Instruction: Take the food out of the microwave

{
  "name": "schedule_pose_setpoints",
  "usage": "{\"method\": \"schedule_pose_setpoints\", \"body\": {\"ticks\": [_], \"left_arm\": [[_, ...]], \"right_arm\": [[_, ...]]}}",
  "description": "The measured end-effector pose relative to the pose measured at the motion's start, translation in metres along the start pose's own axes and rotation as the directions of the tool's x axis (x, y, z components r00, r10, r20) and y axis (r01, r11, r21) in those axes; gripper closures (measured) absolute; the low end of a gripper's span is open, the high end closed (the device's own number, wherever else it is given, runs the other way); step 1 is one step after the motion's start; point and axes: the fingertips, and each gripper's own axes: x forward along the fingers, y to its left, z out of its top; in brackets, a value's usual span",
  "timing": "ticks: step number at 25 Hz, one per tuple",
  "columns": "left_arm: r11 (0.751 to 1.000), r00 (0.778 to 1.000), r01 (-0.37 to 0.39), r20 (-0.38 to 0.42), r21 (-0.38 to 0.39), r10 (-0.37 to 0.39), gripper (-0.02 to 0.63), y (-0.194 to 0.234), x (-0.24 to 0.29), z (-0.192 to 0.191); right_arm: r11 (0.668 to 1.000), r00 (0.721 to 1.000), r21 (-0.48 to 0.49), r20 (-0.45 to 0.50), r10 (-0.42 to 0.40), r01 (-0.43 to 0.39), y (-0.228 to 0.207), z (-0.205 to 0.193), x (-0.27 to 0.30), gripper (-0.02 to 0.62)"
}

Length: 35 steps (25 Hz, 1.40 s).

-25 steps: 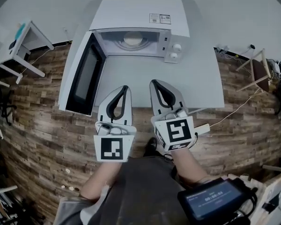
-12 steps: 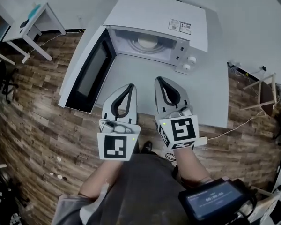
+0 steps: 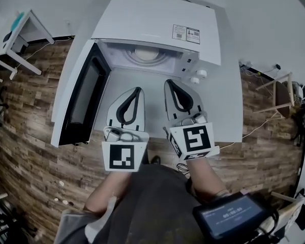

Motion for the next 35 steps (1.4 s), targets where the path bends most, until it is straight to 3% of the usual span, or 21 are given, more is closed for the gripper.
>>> {"method": "schedule_pose_setpoints", "body": {"ticks": [13,22,35], "left_arm": [[1.000,0.999,0.012,-0.049,-0.021,-0.013,0.598,0.031,0.032,-0.026],[1.000,0.999,0.013,-0.041,-0.017,-0.013,0.598,0.045,0.053,-0.043],[0.998,0.998,0.002,-0.065,-0.057,-0.006,0.598,0.056,0.087,-0.132]], "right_arm": [[0.999,1.000,0.032,-0.026,0.008,-0.007,-0.006,-0.020,0.052,0.588],[1.000,0.999,0.021,-0.025,0.024,-0.023,-0.006,-0.035,0.081,0.588],[0.999,0.996,0.047,-0.088,0.023,-0.018,-0.012,-0.131,0.115,0.588]]}}
